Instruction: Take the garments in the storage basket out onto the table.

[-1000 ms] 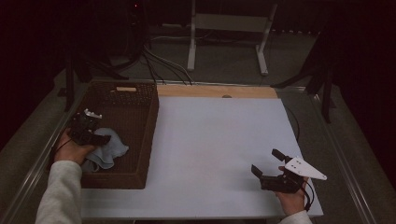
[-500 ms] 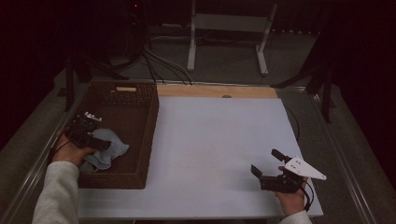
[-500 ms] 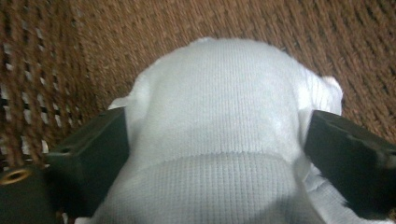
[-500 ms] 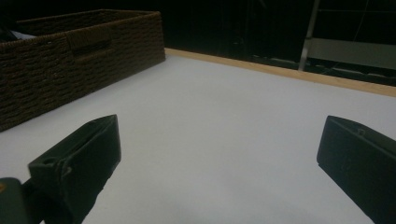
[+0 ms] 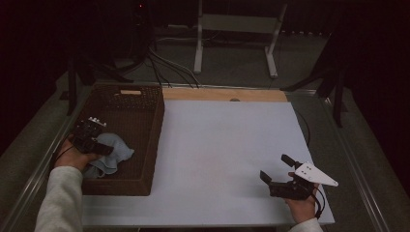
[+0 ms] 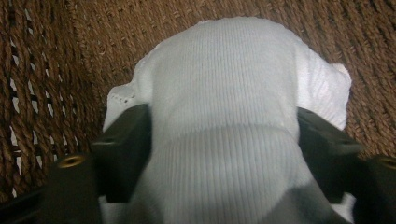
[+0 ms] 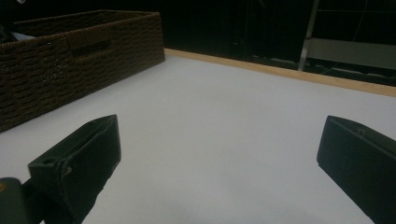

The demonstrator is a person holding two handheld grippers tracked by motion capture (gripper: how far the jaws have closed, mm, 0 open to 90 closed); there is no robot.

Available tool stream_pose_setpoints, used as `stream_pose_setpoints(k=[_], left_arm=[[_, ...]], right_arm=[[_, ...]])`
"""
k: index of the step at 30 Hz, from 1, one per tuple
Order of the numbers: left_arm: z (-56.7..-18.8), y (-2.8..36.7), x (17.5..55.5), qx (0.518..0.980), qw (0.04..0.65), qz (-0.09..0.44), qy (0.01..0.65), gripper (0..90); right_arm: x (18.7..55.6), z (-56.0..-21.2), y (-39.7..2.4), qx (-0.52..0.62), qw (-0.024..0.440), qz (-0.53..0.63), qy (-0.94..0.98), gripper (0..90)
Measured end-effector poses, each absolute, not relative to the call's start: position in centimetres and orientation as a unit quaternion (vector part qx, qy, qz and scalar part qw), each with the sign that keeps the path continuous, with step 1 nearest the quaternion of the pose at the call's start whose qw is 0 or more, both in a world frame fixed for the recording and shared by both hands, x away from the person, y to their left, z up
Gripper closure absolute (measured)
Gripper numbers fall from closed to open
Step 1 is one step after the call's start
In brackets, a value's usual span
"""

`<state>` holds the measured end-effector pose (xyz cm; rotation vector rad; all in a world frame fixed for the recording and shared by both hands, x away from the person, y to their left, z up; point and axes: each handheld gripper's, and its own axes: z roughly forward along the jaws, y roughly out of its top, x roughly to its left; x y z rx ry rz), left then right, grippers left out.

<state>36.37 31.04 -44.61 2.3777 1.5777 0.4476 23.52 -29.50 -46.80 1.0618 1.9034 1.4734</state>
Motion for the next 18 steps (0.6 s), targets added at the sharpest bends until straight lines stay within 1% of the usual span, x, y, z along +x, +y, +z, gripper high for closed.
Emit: stream_pose_setpoints(k=[3, 5, 10, 18], left_arm=[[-44.4, 31.0, 36.4, 0.817, 0.132, 0.152, 0.540, 45.0], [-44.2, 31.0, 36.4, 0.815, 0.136, 0.147, 0.544, 50.4], [-44.0, 31.1, 36.3, 0.813, 0.147, 0.147, 0.543, 55.2], [-43.4, 31.3, 36.1, 0.804, 0.172, 0.157, 0.547, 57.2]], right_arm=[[23.5, -46.8, -29.5, 0.391, 0.252, 0.542, 0.700, 0.0], [23.5, -46.8, -29.5, 0.391, 0.253, 0.542, 0.699, 0.1], [23.5, -46.8, -29.6, 0.392, 0.254, 0.542, 0.699, 0.0], [23.5, -46.8, -29.6, 0.392, 0.254, 0.542, 0.699, 0.0]])
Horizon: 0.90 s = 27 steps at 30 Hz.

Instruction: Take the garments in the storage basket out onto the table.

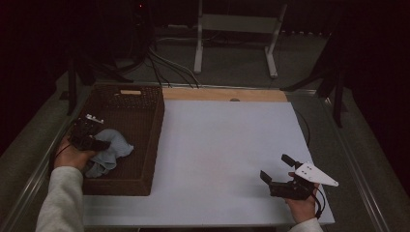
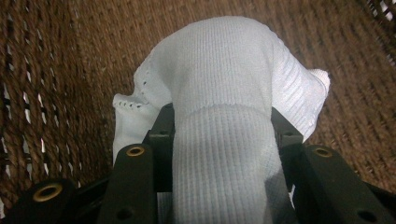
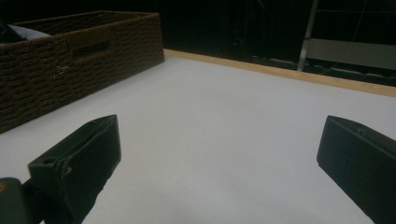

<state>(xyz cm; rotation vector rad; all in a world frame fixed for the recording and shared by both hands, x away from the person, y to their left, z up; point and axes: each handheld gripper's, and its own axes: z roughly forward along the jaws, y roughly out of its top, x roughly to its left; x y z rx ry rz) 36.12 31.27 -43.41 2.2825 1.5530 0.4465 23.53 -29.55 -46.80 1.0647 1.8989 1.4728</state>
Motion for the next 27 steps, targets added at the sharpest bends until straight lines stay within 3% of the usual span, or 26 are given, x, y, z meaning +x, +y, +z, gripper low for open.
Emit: stream_pose_setpoints(k=[27], left_arm=[[-40.9, 30.6, 35.3, 0.777, 0.250, 0.189, 0.546, 58.1]], right_arm=[[23.5, -46.8, -29.7, 0.394, 0.252, 0.545, 0.696, 0.0]])
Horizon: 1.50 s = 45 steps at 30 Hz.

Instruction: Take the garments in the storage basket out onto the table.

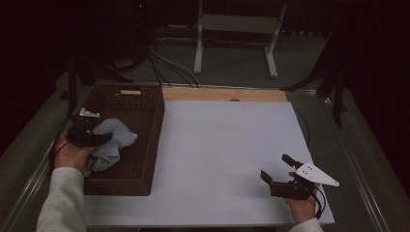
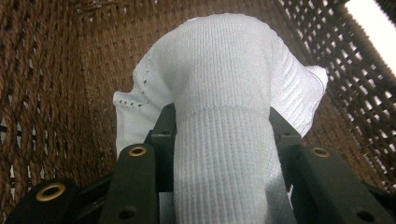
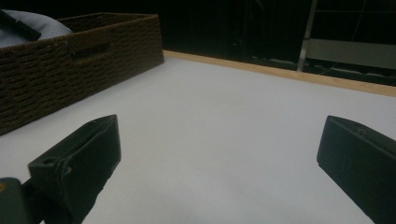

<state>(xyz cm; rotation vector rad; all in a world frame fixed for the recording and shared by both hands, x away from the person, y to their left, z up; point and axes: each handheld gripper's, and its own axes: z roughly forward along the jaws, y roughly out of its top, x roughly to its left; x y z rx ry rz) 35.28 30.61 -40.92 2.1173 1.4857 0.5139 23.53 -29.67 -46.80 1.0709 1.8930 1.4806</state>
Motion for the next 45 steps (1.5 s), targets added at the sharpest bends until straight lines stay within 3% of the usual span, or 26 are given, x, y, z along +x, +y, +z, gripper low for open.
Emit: stream_pose_setpoints(k=[45], left_arm=[[-37.9, 28.2, 33.7, 0.757, 0.339, 0.209, 0.517, 58.2]], right_arm=[[23.5, -46.8, -29.7, 0.396, 0.251, 0.547, 0.694, 0.0]])
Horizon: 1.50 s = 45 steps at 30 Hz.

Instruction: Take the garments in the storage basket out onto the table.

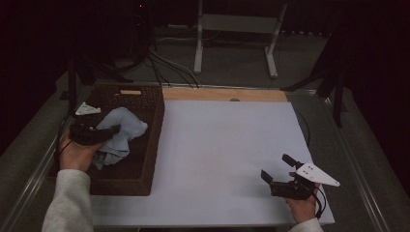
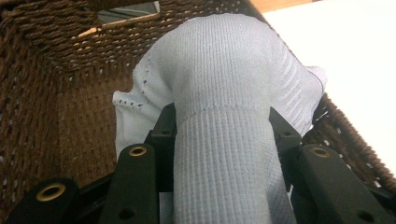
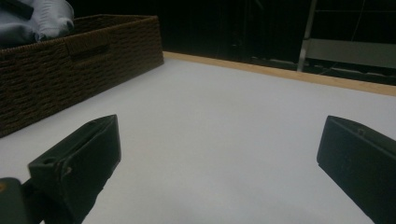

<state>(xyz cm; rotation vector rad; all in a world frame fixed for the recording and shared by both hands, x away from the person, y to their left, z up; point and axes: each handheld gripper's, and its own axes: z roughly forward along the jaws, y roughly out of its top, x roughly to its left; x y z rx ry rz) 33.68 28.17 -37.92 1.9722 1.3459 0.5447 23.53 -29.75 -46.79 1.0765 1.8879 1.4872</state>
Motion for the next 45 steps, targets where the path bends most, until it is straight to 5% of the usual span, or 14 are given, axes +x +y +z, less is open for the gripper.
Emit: stream_pose_setpoints(k=[45], left_arm=[[-35.8, 24.5, 33.4, 0.768, 0.382, 0.201, 0.473, 58.1]], right_arm=[[23.6, -46.8, -29.7, 0.395, 0.250, 0.546, 0.695, 0.0]])
